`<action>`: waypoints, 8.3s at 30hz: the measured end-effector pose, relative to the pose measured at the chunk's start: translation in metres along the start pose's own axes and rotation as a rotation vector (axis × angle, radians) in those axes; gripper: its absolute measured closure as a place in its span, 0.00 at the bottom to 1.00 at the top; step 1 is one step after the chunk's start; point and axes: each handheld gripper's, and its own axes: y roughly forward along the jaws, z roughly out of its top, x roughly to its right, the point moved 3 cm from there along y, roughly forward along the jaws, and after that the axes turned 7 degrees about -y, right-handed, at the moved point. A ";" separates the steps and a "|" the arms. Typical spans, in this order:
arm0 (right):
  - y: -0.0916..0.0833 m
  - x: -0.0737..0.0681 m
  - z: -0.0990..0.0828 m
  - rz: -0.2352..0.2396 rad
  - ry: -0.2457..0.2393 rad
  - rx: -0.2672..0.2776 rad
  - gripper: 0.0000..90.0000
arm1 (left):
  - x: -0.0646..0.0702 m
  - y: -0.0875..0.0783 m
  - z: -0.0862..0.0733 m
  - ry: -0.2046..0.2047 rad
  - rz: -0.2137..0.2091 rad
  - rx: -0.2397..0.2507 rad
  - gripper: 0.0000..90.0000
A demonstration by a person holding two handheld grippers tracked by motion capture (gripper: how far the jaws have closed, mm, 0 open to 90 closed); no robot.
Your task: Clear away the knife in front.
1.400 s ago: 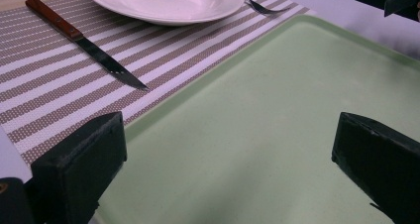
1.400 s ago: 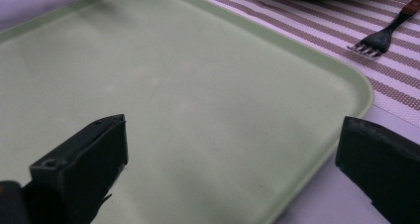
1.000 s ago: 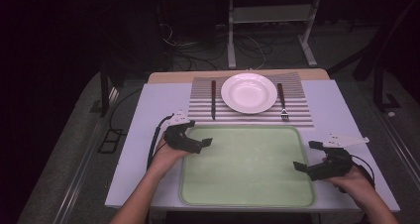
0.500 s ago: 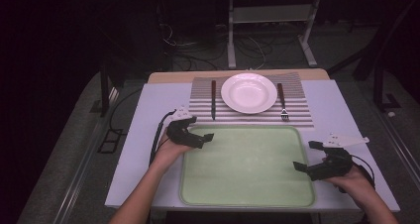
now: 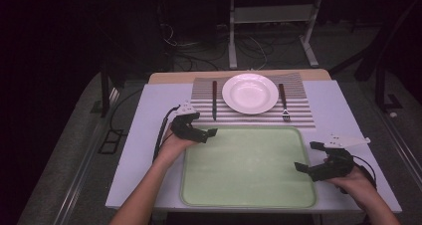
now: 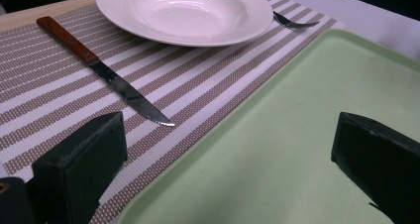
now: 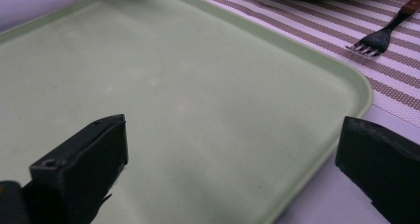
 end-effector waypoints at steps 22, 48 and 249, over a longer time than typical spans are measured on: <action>0.000 0.000 0.001 0.012 0.016 0.017 0.00 | -0.012 0.018 0.014 0.011 0.042 -0.003 0.15; -0.002 0.001 0.001 0.012 0.027 0.026 0.00 | -0.038 0.049 0.042 0.004 0.082 -0.014 0.48; -0.006 0.004 0.000 0.012 0.049 0.054 0.00 | -0.066 0.008 0.053 -0.115 0.159 -0.236 0.86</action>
